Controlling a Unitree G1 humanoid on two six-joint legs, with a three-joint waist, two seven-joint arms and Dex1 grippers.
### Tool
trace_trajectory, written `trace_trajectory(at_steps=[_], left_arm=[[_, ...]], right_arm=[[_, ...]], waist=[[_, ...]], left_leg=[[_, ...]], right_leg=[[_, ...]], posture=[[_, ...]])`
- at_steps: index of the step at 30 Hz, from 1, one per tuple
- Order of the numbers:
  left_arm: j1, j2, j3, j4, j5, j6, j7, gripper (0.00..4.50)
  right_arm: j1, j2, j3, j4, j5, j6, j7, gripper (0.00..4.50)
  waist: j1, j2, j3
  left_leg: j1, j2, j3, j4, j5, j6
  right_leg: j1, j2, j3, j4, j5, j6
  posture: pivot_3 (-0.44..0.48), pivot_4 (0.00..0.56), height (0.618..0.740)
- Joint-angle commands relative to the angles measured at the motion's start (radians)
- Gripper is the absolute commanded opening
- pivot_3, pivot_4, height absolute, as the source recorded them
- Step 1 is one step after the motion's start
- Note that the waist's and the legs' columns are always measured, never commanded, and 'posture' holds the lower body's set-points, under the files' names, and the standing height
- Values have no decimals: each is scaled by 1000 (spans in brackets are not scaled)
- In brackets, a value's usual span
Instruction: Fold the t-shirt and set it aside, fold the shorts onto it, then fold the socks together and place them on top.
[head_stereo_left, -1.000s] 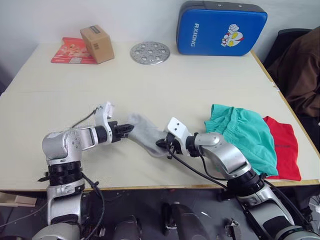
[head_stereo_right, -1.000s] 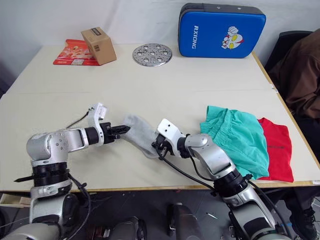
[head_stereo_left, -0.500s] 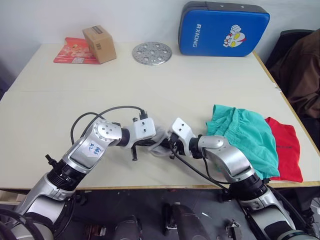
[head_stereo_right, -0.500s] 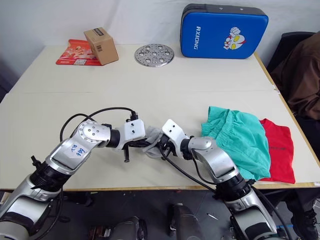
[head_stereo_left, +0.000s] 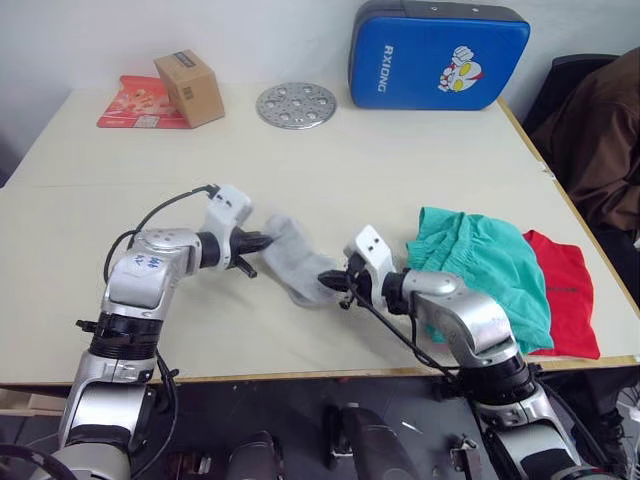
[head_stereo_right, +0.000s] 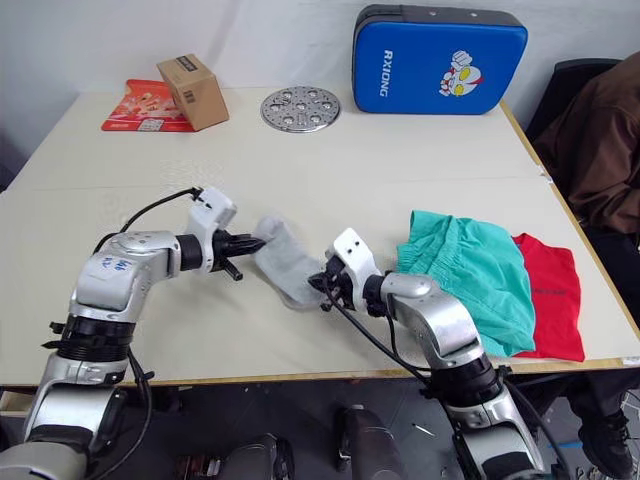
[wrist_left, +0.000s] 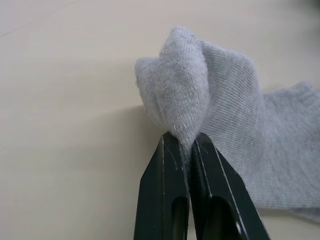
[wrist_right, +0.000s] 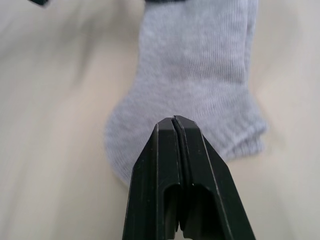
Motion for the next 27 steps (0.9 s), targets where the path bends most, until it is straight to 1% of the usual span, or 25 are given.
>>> trace_trajectory(at_steps=[1,5,8,10,13,15,18,20,21,24,27], left_arm=[[13,-11,35,-47,-21,7,33,19],[30,-21,41,-84,-38,29,52,19],[40,-21,35,-105,-50,38,57,19],[41,-20,32,-112,-56,41,58,19],[45,-10,20,-138,-71,26,34,19],[45,-2,8,-184,-102,-6,-21,19],[54,21,-37,-234,-114,-34,-85,19],[75,72,-146,-255,-51,-109,-140,19],[82,89,-183,-259,-30,-138,-157,19],[87,118,-268,-236,35,-226,-178,19],[77,126,-344,-183,110,-305,-191,19]], right_arm=[[-74,51,11,103,-4,-45,-1,0],[-144,113,38,285,-56,-137,-16,0],[-201,179,31,426,-84,-196,-50,0],[-224,202,31,497,-109,-229,-67,0],[-237,213,44,581,-154,-266,-87,0],[-227,211,62,612,-180,-279,-85,0],[-213,209,64,613,-192,-285,-78,0],[-199,204,57,595,-192,-276,-85,0],[-194,203,55,589,-193,-273,-88,0],[-170,187,46,537,-194,-253,-96,0],[-119,146,35,408,-185,-190,-92,0]], waist=[[-2,0,0],[-7,0,0],[-8,0,0],[-10,0,0],[-10,0,0],[-10,0,0],[-10,0,0],[-12,1,0],[-12,2,0],[-10,2,-1],[-4,2,-1]], left_leg=[[0,0,0,0,0,0],[0,0,0,0,0,0],[-1,0,0,0,0,0],[-1,0,1,0,0,0],[0,0,1,0,0,0],[0,0,0,0,0,0],[0,0,0,0,0,0],[1,0,1,0,0,0],[1,0,1,-1,0,-1],[1,0,0,-1,0,-1],[1,0,0,-1,0,-1]], right_leg=[[0,0,0,0,0,0],[-1,0,0,0,0,0],[-1,0,0,0,0,0],[-1,0,0,0,0,0],[-1,0,0,0,0,-1],[-1,0,0,0,0,-1],[0,-1,0,0,0,0],[0,-1,0,0,0,-1],[0,-1,0,0,0,-1],[0,0,0,0,0,-1],[1,-1,0,-1,0,-1]], posture=[[0,150,740],[0,150,740],[0,150,740],[0,150,740],[0,150,740],[0,150,740],[0,150,740],[0,150,740],[0,150,740],[0,150,740],[0,150,740]])
